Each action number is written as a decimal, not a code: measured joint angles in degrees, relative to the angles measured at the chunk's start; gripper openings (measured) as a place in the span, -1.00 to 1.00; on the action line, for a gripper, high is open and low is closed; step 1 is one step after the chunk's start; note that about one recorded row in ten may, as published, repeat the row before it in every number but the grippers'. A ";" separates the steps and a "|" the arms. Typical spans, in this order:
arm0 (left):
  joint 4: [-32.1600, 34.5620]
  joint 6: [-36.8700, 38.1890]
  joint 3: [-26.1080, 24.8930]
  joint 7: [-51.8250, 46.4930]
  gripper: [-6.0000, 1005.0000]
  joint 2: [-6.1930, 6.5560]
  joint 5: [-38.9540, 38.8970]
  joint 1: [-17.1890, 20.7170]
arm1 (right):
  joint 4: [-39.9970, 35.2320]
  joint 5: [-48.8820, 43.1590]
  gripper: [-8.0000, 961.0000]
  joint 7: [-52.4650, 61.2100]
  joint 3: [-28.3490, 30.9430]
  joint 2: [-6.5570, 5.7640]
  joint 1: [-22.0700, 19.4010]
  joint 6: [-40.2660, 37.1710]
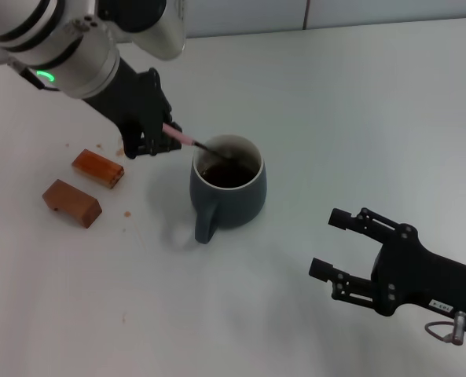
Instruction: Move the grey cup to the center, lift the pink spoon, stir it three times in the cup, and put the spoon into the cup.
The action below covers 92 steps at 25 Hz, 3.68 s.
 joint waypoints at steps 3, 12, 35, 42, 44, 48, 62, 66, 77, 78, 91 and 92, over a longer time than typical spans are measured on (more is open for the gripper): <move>0.00 -0.80 -0.07 0.02 -0.72 -0.11 -0.60 -0.31 | 0.00 0.01 0.70 0.00 0.00 0.00 0.09 0.00; 0.01 1.65 0.86 0.68 -0.70 -0.30 -4.22 -0.19 | -0.21 0.00 0.70 0.00 0.00 0.00 0.25 0.05; 0.22 -1.65 4.39 0.40 -0.67 -0.33 -0.34 -0.98 | 0.07 -0.03 0.70 0.09 -0.09 -0.05 0.85 0.48; 0.50 -0.09 6.01 0.60 -0.66 -0.34 -1.59 -0.55 | 0.17 -0.09 0.70 0.09 -0.09 0.00 0.91 0.54; 0.65 0.72 6.02 0.64 -0.66 -0.34 -1.51 -0.42 | 0.19 -0.09 0.70 0.09 -0.09 0.00 0.91 0.58; 0.81 1.79 5.99 0.42 -0.65 -0.20 0.34 -0.08 | 0.18 -0.09 0.70 0.09 -0.09 0.00 0.91 0.62; 1.66 -1.35 6.47 0.05 -0.63 -0.30 2.16 -0.18 | 0.86 -0.09 0.70 0.09 -0.09 0.09 1.41 1.15; 2.37 -1.24 6.96 -0.02 -0.63 -0.32 1.35 0.38 | 0.92 -0.09 0.70 0.09 -0.09 0.09 1.43 1.16; 6.66 -1.30 5.03 -0.31 -0.07 -0.03 -3.02 2.55 | 0.96 -0.11 0.70 0.09 -0.09 0.09 1.69 1.16; 9.49 -1.90 1.15 0.71 -0.03 0.10 -6.52 4.15 | 0.97 -0.11 0.70 0.09 -0.09 0.09 1.71 1.15; 3.81 -0.26 -30.44 24.02 0.57 1.16 -47.38 25.21 | 0.84 0.28 0.70 -0.38 0.07 0.09 1.45 -0.13; -1.52 0.92 -32.34 27.10 0.57 1.53 -49.09 27.05 | 0.77 0.28 0.70 -0.40 0.16 0.09 1.47 -0.36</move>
